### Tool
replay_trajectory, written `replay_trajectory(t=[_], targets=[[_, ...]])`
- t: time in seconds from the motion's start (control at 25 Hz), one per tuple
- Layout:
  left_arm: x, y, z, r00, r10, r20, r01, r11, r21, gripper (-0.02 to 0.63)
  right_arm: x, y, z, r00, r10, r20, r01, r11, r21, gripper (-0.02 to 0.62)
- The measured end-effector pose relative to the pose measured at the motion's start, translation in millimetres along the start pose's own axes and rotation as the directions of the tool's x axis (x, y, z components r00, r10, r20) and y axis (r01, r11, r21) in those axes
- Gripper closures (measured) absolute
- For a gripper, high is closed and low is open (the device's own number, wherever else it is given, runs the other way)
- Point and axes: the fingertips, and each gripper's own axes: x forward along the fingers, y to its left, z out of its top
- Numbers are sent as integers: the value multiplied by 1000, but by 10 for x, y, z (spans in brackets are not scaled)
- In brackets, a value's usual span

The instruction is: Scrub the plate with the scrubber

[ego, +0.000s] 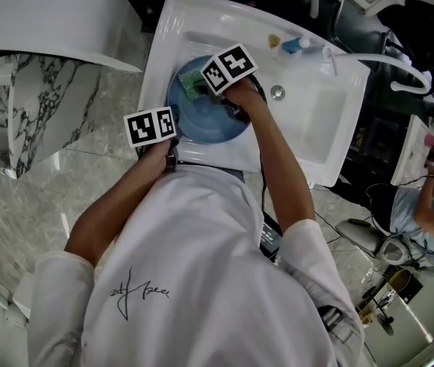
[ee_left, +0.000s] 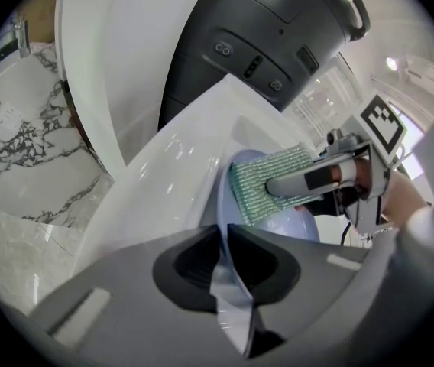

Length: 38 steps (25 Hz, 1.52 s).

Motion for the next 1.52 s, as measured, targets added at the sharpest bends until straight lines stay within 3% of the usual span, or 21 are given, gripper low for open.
replay_trajectory(t=[0.84, 1.52], targets=[[-5, -4, 11, 1000, -8, -2, 8, 1000, 11, 515, -138, -382, 52, 983, -143, 117, 131, 986, 101, 529], [8, -21, 15, 999, -42, 14, 42, 999, 0, 515, -344, -730, -76, 933, -289, 213, 228, 936, 269, 529]])
